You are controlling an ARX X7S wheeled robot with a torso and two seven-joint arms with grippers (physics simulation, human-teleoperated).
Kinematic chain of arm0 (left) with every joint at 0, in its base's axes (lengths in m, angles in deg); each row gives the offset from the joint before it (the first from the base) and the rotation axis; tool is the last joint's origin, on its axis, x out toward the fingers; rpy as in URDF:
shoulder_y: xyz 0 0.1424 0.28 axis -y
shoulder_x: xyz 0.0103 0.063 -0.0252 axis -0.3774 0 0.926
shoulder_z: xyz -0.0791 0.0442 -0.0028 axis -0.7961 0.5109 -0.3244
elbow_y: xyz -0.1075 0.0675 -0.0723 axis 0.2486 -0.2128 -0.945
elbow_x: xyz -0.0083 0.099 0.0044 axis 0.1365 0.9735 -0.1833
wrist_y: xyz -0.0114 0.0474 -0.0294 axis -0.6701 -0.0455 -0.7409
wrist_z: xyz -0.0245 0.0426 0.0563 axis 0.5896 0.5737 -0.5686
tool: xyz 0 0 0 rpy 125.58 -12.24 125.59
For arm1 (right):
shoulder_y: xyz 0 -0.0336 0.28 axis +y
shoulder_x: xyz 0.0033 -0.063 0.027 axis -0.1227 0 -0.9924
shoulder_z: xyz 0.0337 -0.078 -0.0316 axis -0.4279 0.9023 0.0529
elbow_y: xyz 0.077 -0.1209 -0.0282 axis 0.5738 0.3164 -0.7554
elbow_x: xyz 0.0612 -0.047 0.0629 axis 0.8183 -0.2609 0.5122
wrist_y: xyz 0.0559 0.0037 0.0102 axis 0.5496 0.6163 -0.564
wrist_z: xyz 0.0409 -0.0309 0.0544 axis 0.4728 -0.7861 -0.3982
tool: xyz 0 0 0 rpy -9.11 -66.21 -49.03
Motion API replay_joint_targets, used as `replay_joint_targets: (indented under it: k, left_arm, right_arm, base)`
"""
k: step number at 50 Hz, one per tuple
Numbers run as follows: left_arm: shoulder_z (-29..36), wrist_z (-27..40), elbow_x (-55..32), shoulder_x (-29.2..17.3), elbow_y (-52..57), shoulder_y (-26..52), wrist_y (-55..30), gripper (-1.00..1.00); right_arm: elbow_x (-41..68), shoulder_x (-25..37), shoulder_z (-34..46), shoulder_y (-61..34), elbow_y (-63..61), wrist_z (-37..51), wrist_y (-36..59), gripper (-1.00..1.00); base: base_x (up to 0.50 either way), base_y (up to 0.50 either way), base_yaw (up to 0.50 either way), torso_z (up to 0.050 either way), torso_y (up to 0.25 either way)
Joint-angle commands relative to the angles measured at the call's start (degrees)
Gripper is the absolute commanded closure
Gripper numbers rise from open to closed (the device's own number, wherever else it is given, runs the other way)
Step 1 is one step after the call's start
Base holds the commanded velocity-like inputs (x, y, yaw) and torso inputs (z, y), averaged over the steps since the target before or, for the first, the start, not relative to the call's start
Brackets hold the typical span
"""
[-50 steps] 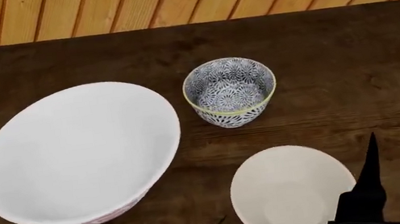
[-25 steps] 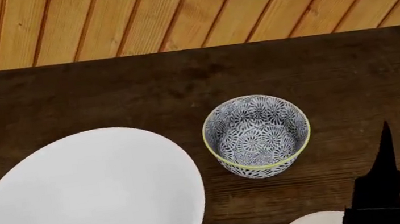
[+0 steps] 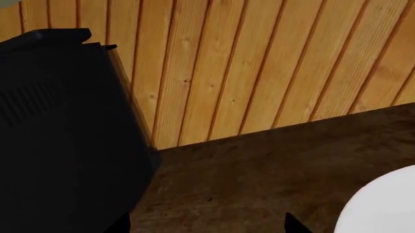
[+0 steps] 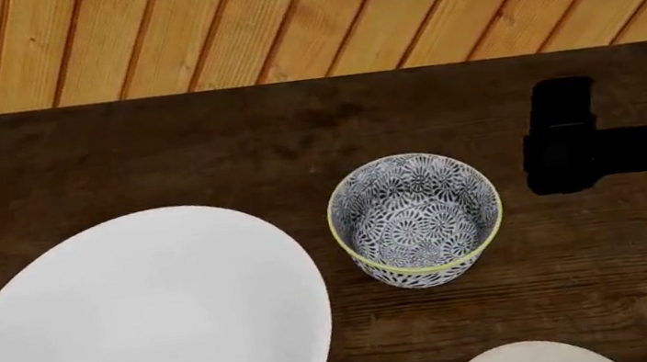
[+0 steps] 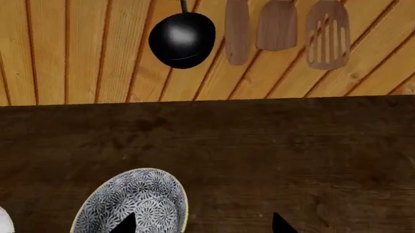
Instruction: Stack the bowls from largest to smallest.
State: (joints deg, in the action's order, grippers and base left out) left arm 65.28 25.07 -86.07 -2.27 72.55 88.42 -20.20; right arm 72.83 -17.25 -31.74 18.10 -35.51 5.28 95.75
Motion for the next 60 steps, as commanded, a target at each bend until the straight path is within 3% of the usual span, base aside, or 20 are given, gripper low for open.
replay_joint_targets:
  k: [1,9,15,21,36,45,56,57,60]
  left_arm:
    - [-0.3,-0.4,-0.1,-0.4,-0.8,-0.6,0.8,-1.00]
    - [-0.5,-1.6,-1.3,0.4,-1.8,-0.9,1.6,-1.00]
    - [-1.8,-1.9,-3.1,1.8,-2.2,0.0,0.6,-1.00]
    - [-1.8,-1.8,-3.6,1.8,-1.8,0.3,0.2,-1.00]
    - [-3.5,-2.7,-4.7,1.1,-1.2,-1.2,0.5,-1.00]
    - [-5.6,-3.2,-5.4,0.3,-1.0,-2.2,0.6,-1.00]
    - [-3.2,-1.9,-4.7,0.8,-1.4,-0.9,0.5,-1.00]
    - [-3.2,-1.9,-4.7,0.7,-1.5,-1.0,0.6,-1.00]
    - [-2.4,-1.6,-4.1,0.7,-1.9,-1.0,1.1,-1.00]
  right_arm:
    - [-9.1,-10.4,13.9,-16.1,28.9,-13.0,-0.4,-1.00]
    - [-19.6,-18.6,21.6,-20.0,46.7,-26.5,-7.7,-1.00]
    - [-21.2,-22.1,22.2,-19.1,54.9,-29.6,-11.3,-1.00]
    - [-27.5,-25.7,27.7,-22.1,64.2,-36.1,-14.3,-1.00]
    - [-24.6,-23.1,27.4,-14.2,55.3,-32.2,-9.3,-1.00]
    - [-26.3,-24.6,30.1,-13.3,56.6,-35.8,-9.0,-1.00]
    - [-26.4,-25.0,29.8,-13.0,56.8,-37.1,-11.0,-1.00]
    - [-25.9,-24.6,29.1,-12.8,56.0,-36.0,-11.3,1.00]
    - [-26.4,-23.9,29.4,-13.0,54.2,-35.7,-11.6,1.00]
  base:
    - [0.00,0.00,0.00,0.000,0.000]
    - [0.00,0.00,0.00,0.000,0.000]
    - [0.00,0.00,0.00,0.000,0.000]
    - [0.00,0.00,0.00,0.000,0.000]
    - [0.00,0.00,0.00,0.000,0.000]
    - [0.00,0.00,0.00,0.000,0.000]
    - [0.00,0.00,0.00,0.000,0.000]
    - [0.00,0.00,0.00,0.000,0.000]
    - [0.00,0.00,0.00,0.000,0.000]
